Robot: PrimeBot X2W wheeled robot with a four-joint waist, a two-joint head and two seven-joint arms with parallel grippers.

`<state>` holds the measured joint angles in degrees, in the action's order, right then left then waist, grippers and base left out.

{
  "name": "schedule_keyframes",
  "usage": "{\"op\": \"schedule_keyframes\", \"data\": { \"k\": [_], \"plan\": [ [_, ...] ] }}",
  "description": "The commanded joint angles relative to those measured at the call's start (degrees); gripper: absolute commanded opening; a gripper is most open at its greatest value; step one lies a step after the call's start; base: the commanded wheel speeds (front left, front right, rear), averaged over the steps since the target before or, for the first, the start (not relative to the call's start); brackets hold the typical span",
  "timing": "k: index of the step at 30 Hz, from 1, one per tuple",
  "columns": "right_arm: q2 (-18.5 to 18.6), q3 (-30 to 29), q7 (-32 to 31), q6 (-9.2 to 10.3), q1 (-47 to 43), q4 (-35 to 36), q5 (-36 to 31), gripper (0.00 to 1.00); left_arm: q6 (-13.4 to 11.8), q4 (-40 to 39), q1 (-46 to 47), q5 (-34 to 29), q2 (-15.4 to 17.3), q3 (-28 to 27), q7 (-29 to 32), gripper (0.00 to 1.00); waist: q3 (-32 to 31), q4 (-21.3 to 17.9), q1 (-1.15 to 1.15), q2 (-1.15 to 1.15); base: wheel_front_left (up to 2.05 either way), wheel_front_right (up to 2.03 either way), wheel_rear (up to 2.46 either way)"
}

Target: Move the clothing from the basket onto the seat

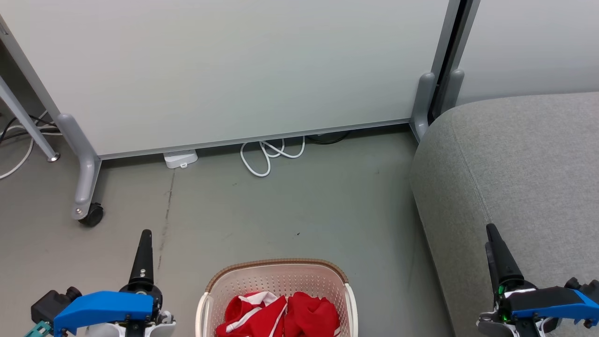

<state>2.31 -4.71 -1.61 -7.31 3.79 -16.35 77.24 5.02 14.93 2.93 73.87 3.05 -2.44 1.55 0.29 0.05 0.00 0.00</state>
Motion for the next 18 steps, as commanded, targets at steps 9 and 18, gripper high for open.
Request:
{"op": "schedule_keyframes", "data": {
  "k": [9,18],
  "plan": [
    [0.35,0.73,2.57,-0.11,1.83,1.15,-15.25,1.0,-0.95,-1.24,1.98,-12.61,1.67,3.53,-2.52,1.0,0.26,0.23,0.0,0.0,0.0,0.0,0.0],
    [0.4,0.81,4.51,-0.13,2.08,0.98,-24.04,1.0,-1.99,-1.22,2.24,-20.82,2.32,5.45,-4.47,1.0,0.3,0.27,0.0,0.0,0.0,0.0,0.0]
  ]
}}
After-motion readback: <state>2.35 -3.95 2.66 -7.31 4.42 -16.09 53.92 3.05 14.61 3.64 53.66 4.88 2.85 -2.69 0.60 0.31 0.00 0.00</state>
